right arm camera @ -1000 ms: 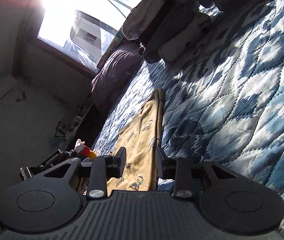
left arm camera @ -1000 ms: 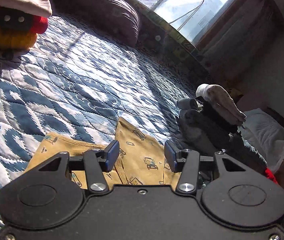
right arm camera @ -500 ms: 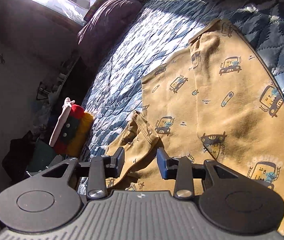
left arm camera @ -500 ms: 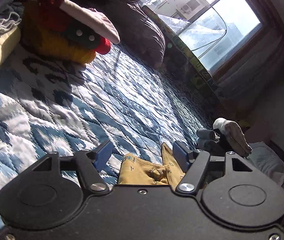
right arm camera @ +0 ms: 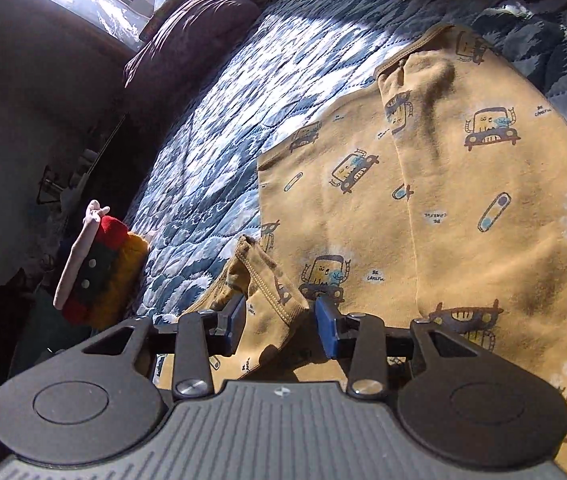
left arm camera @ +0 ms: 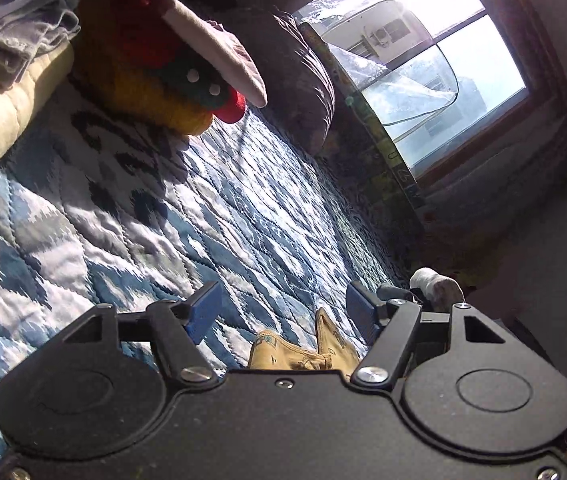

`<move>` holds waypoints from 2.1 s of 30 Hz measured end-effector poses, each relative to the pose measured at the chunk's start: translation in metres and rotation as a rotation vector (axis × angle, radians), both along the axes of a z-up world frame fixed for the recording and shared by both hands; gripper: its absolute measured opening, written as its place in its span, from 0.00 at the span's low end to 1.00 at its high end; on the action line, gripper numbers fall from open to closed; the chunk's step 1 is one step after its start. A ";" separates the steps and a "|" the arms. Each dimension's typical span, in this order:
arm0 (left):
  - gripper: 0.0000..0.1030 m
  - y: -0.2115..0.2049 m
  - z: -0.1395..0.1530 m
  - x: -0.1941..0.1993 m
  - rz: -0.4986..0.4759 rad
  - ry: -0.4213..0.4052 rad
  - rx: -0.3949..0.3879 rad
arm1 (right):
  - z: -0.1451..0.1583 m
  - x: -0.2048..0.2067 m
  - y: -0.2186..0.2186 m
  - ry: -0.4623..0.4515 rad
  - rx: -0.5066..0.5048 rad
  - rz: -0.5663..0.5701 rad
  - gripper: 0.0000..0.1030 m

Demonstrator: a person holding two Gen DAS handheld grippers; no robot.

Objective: Fold clothes

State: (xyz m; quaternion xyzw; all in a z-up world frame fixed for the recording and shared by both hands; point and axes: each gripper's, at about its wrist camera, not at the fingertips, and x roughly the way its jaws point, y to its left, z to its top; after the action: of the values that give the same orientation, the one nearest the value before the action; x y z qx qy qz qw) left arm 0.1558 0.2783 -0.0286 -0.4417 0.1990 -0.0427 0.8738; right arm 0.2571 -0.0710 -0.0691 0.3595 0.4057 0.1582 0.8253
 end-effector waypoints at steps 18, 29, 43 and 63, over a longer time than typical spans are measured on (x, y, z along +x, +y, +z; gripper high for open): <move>0.68 -0.013 -0.007 0.009 -0.052 0.031 -0.001 | 0.106 -0.014 -0.030 -0.299 -0.222 0.036 0.07; 0.68 -0.036 -0.008 0.014 -0.102 0.039 0.053 | 0.132 -0.044 -0.122 -0.355 -0.284 -0.056 0.07; 0.68 -0.093 -0.006 0.020 -0.297 0.039 0.234 | 0.136 -0.086 -0.168 -0.390 -0.303 -0.099 0.07; 0.68 -0.120 -0.010 0.024 -0.389 0.044 0.318 | 0.138 -0.149 -0.248 -0.337 -0.170 -0.247 0.07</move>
State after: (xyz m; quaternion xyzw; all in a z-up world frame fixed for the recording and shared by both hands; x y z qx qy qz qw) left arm 0.1793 0.1582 -0.0381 -0.2531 0.3031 -0.1685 0.9032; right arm 0.1086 -0.3195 0.0689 0.3043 0.2265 0.0790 0.9219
